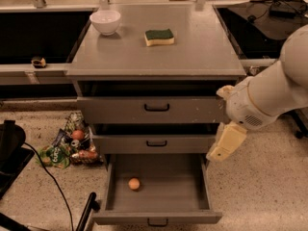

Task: Pick orange from bottom drawer and place on counter

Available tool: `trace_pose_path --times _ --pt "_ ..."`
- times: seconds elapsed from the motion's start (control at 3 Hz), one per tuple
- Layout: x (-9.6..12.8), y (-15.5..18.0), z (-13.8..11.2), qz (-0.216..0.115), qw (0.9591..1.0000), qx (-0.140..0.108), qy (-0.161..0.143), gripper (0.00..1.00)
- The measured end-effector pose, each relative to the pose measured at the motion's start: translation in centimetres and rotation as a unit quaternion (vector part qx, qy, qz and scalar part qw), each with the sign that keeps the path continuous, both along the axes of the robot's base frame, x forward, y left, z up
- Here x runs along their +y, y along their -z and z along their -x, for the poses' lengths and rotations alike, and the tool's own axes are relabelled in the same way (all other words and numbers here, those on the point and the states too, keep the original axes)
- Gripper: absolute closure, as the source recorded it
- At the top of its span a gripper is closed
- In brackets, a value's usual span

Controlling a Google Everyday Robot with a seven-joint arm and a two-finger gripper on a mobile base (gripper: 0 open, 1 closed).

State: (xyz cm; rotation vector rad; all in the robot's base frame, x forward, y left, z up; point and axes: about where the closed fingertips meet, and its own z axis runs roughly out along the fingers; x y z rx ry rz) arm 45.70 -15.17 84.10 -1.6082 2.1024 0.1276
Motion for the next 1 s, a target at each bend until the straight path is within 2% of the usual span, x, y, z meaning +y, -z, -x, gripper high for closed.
trace_pose_path --times 0.33,0.67,1.0 --pt "2.6 7.1 0.8 -0.014 0.9992 0.019 -0.031 0.00" --pt "6.5 16.5 1.8 -0.044 0.9962 0.048 -0.058 0.00" --pt "10.7 24.8 1.0 -0.100 0.9915 0.062 -0.055 0.00"
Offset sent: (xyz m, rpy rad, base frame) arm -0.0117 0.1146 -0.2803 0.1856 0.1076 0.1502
